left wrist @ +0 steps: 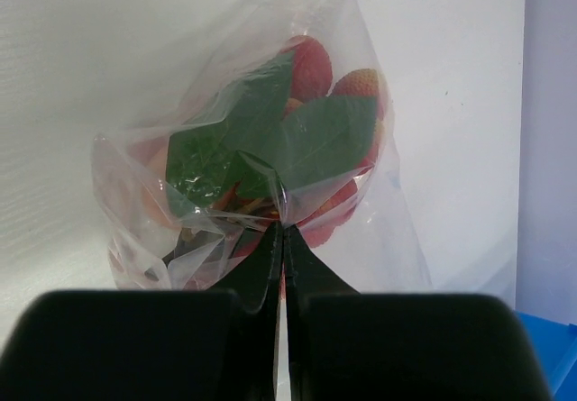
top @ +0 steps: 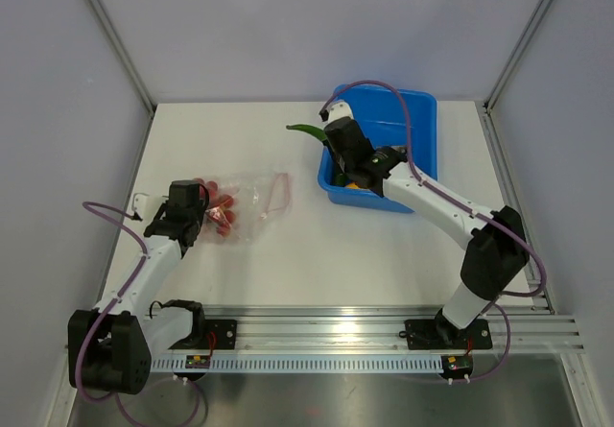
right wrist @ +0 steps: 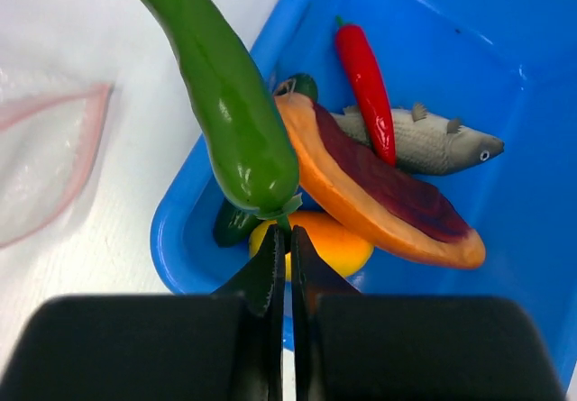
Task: Open the zip-top bag and remove the fake food
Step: Pick up the fake vegetable at the center of the board, then place the fake vegetable at the center of the board.
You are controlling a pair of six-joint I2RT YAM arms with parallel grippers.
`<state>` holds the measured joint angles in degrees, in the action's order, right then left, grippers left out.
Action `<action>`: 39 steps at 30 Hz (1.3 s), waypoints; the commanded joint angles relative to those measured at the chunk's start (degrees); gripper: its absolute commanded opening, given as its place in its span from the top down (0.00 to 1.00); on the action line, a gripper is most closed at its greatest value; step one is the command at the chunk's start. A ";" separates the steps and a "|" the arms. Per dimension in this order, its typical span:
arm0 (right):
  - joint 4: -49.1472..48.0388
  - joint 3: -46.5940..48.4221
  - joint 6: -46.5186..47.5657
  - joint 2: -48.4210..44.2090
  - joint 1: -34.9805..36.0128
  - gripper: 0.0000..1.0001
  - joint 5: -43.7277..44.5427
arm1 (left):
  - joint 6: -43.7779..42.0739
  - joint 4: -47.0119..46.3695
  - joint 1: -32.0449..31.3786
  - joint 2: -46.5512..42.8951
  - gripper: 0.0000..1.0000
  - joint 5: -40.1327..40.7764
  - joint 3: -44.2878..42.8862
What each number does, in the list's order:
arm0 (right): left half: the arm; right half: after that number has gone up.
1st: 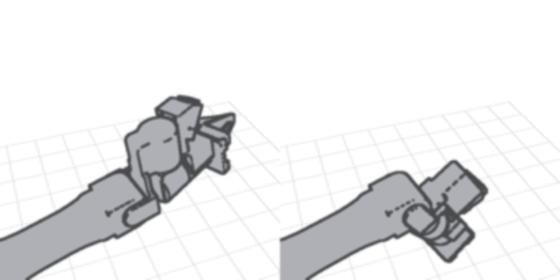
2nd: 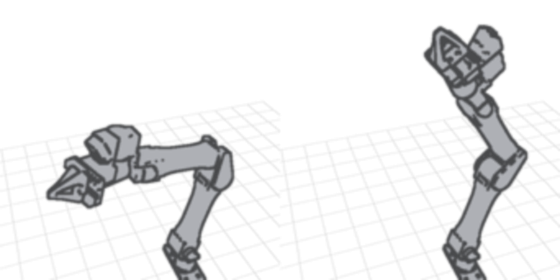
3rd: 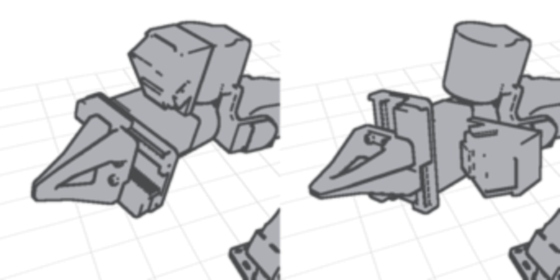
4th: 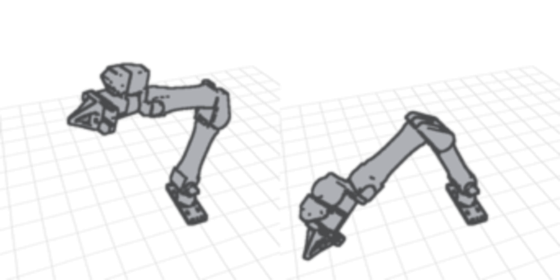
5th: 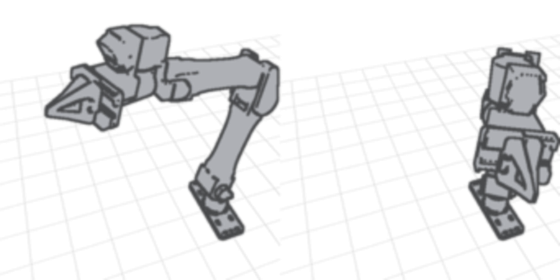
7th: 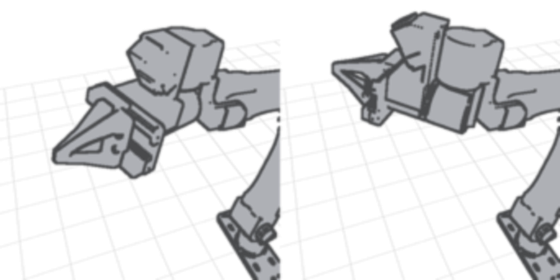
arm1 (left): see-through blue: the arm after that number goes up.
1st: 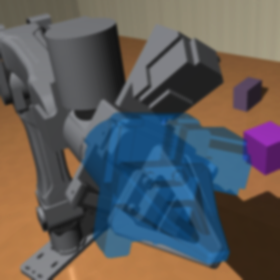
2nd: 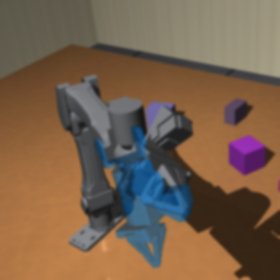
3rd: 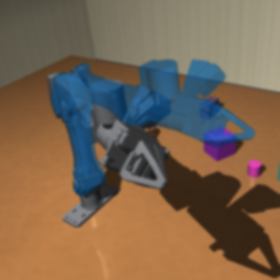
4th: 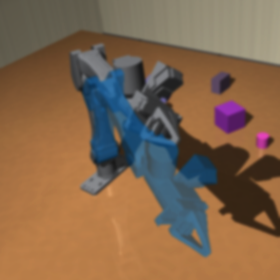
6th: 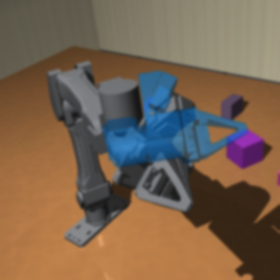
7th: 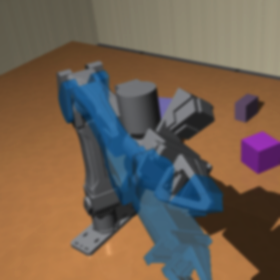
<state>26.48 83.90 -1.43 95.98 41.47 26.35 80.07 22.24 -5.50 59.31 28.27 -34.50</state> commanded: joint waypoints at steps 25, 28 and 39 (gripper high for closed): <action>-10.84 -12.00 -22.30 -4.85 -14.05 1.00 5.73 | -0.88 -1.41 -0.30 0.99 1.00 0.12 -1.18; -10.57 -11.56 -22.48 -3.62 -14.75 1.00 5.47 | -0.88 -1.41 -0.39 0.99 1.00 0.12 -1.18; -9.69 -9.98 -23.26 2.10 -16.42 0.98 4.60 | -1.06 -1.50 -0.57 1.07 1.00 -0.41 -1.45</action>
<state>17.89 71.75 -23.33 97.17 26.04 30.83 79.53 22.57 -5.74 60.18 27.79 -34.50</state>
